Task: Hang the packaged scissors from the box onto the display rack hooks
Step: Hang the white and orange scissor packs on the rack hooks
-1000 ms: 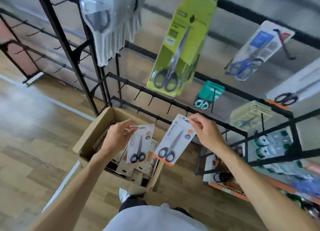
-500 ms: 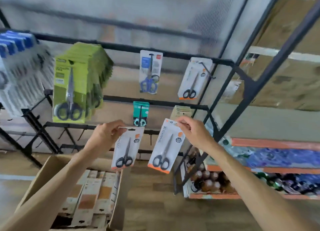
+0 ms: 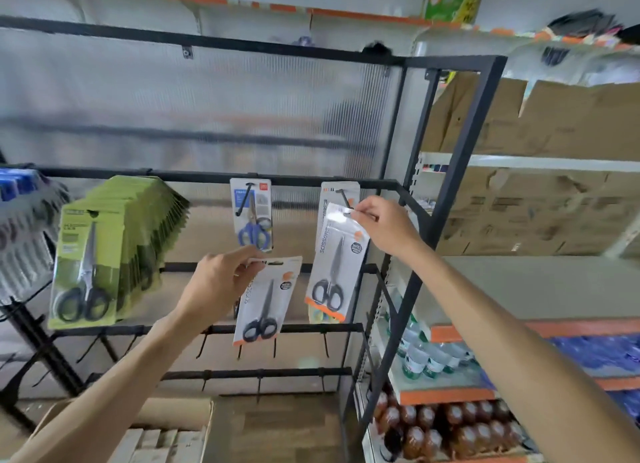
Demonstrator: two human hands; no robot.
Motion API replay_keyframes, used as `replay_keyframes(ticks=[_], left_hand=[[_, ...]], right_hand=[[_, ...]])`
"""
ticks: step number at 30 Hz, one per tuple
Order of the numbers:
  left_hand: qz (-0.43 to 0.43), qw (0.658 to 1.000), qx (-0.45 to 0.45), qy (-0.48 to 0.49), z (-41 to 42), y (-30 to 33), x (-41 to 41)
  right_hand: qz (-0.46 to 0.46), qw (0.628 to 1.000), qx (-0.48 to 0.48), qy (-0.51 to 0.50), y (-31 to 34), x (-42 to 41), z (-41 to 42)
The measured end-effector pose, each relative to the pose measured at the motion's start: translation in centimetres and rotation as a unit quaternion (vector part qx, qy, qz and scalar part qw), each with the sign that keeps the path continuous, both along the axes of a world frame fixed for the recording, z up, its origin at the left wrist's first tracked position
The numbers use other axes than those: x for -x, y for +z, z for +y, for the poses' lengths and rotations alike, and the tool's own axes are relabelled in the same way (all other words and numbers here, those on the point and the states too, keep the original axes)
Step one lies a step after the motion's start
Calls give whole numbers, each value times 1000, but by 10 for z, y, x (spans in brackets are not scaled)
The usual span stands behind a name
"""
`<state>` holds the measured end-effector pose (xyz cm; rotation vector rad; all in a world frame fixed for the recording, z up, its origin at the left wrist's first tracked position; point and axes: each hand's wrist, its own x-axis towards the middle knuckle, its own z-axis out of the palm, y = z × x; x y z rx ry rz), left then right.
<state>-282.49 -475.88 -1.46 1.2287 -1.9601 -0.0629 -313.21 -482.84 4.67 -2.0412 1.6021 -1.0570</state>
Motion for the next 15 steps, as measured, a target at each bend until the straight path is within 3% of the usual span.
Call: replay_keyframes(ticks=[5, 15], left_hand=[[0, 1000, 17, 0, 1, 12, -2], [-23, 999, 21, 17, -5, 18, -3]], right_hand=[[-101, 992, -76, 11, -2, 9, -16], [-93, 988, -110, -61, 1, -8, -74]])
